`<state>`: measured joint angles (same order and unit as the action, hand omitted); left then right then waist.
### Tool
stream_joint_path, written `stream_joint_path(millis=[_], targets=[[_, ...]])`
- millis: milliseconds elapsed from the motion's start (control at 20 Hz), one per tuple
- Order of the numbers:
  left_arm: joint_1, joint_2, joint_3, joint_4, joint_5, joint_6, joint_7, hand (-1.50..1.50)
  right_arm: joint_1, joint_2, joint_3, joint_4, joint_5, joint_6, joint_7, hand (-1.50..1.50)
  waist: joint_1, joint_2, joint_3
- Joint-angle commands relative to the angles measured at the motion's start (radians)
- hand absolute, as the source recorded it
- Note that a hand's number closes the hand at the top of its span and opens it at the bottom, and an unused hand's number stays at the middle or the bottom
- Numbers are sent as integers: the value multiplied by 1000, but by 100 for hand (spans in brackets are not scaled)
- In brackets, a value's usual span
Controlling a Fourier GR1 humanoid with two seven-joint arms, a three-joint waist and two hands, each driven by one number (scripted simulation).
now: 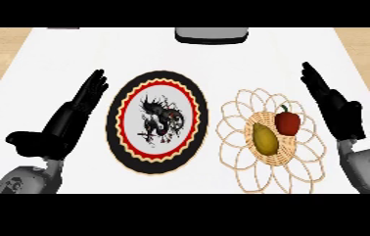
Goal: Pick the lemon from the placemat and place it in the plate
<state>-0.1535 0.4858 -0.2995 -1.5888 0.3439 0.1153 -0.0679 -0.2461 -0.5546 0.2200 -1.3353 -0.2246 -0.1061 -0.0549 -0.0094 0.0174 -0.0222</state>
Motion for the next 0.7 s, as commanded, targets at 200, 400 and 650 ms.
stream_joint_path(millis=[200,400,650], targets=[[-80,45,65,-1,-49,44,22,0,-151,222,266,-183,7,175,-58,150,78,-17,23],[-93,43,85,13,-35,53,37,0,-199,-27,406,-111,515,11,4,150,50,-30,13],[-100,37,116,18,-38,84,80,0,80,370,402,-47,385,-287,-158,-150,10,-15,25]])
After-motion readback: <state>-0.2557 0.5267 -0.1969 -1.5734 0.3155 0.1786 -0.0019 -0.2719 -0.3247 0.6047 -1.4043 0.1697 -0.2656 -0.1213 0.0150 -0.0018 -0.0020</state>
